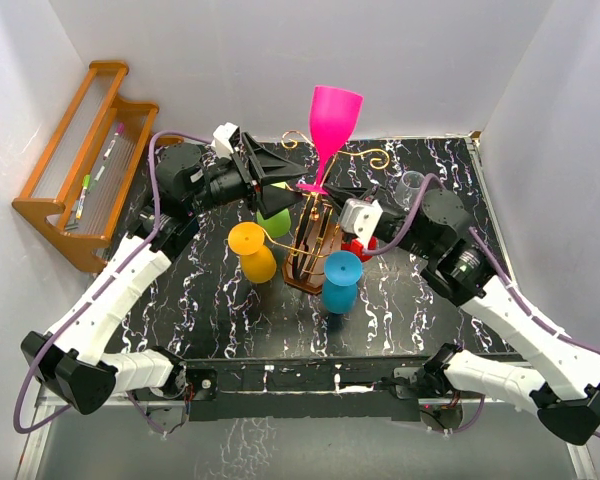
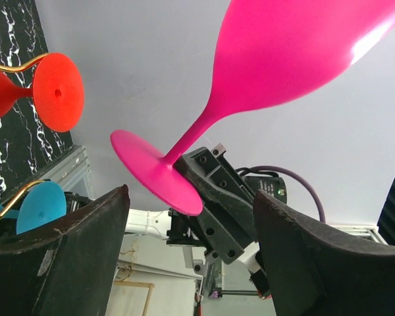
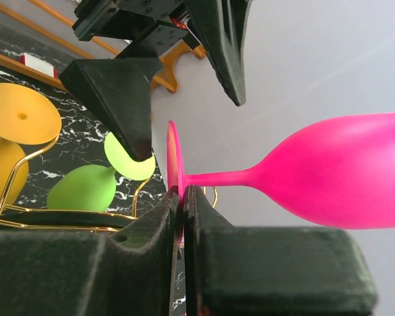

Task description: Take the wine glass off the wine glass rack

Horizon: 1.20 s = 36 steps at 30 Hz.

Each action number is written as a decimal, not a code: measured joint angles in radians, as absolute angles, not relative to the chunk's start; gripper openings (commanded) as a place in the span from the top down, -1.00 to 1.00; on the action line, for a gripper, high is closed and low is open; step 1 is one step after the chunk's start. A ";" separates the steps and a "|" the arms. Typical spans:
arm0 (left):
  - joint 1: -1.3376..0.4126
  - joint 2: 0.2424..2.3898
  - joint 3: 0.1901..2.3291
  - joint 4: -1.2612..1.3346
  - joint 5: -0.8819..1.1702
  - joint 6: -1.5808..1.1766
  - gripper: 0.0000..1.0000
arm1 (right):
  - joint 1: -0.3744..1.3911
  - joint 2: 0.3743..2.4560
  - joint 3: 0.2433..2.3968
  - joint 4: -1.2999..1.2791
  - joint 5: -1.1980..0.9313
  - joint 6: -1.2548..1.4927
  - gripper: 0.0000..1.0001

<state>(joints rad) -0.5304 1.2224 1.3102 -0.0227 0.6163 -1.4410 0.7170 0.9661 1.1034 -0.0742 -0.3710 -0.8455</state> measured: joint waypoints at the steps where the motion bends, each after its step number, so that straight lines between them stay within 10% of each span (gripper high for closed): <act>1: -0.530 1.223 1.309 -0.022 0.616 -1.444 -0.43 | 0.727 0.966 1.098 -0.067 -0.361 -0.854 0.85; 13: -0.530 1.239 1.289 0.031 0.610 -1.475 -0.09 | 0.797 0.970 1.081 -0.019 -0.298 -0.897 0.85; 23: -0.529 1.240 1.256 0.048 0.602 -1.499 1.00 | 0.812 0.976 1.059 0.013 -0.277 -0.921 0.72; 36: -0.530 1.160 1.240 -0.016 0.481 -1.393 1.00 | 0.817 0.922 0.999 0.005 -0.222 -0.859 0.12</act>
